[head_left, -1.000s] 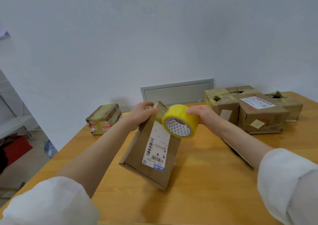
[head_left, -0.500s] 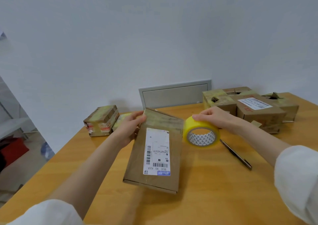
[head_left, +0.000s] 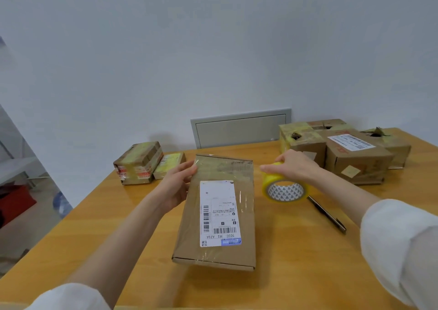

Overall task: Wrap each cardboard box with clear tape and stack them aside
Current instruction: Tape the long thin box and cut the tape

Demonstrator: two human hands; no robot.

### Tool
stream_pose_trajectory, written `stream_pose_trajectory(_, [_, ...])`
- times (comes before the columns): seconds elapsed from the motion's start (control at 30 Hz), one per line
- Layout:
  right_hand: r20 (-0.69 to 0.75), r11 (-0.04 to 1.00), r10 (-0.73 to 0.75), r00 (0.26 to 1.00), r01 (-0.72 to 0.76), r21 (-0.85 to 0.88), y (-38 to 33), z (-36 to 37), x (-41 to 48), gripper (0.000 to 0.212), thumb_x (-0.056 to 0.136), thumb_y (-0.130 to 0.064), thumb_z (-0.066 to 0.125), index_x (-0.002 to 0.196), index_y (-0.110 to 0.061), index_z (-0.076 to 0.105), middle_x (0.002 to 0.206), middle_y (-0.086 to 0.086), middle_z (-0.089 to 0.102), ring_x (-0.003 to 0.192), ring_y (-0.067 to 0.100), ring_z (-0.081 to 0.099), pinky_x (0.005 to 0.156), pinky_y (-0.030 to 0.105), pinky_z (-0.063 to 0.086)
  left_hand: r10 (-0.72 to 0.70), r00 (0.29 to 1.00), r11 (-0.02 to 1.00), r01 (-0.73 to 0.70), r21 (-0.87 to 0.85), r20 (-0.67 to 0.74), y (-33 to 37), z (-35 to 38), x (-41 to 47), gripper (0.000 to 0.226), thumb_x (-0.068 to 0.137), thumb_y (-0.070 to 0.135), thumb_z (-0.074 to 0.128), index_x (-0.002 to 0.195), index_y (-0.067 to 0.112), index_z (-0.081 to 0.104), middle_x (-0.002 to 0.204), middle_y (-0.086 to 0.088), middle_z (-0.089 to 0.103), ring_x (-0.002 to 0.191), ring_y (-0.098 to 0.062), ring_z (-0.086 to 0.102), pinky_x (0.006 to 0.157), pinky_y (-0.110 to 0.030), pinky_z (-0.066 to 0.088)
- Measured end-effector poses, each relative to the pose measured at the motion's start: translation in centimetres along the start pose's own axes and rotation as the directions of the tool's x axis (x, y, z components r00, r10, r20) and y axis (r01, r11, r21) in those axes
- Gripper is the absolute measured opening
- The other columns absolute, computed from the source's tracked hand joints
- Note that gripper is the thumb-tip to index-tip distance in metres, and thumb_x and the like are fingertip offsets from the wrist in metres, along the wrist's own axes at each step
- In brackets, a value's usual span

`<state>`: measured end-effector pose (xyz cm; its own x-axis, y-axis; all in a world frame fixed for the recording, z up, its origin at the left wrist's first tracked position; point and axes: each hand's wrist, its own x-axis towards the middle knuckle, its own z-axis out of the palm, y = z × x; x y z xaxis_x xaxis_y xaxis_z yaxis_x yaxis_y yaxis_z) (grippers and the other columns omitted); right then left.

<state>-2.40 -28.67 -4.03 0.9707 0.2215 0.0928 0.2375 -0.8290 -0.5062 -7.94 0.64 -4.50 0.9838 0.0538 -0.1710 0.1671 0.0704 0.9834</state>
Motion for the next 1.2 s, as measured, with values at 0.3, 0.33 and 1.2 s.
stream_pose_trajectory(0.3, [0.033,0.994,0.084,0.996,-0.086,0.067,-0.2,2.5,-0.5,0.063,0.078,-0.071,0.057,0.105,-0.016,0.071,0.121,0.002,0.066,0.1,0.019,0.063,0.084,0.039,0.053,-0.054,0.998,0.998,0.054,-0.01,0.034,-0.9,-0.7,0.0,0.037,0.095,0.023,0.056,0.132,0.02,0.052,0.115,-0.015,0.062,0.096,-0.029,0.06,0.079,-0.039,0.051])
stream_pose_trajectory(0.33, [0.04,0.991,0.087,0.995,-0.091,0.098,-0.3,2.9,-0.5,0.059,0.078,-0.069,0.058,0.1,-0.016,0.072,0.116,0.002,0.068,0.095,0.019,0.064,0.08,0.036,0.053,-0.057,0.998,0.998,0.056,0.016,0.038,-0.7,-0.6,-0.1,0.036,0.095,0.024,0.055,0.131,0.021,0.052,0.121,-0.013,0.063,0.102,-0.03,0.061,0.086,-0.041,0.05])
stream_pose_trajectory(1.2, [0.278,0.827,0.233,0.932,-0.341,0.448,-3.7,4.0,-0.1,0.091,0.08,-0.051,0.071,0.146,-0.003,0.029,0.147,0.014,0.038,0.131,0.032,0.041,0.098,0.038,0.04,-0.045,0.992,-0.268,-0.128,0.955,0.12,-2.1,8.9,0.4,0.09,0.071,0.049,0.076,0.142,0.012,0.033,0.14,-0.007,0.045,0.122,-0.027,0.05,0.088,-0.039,0.048])
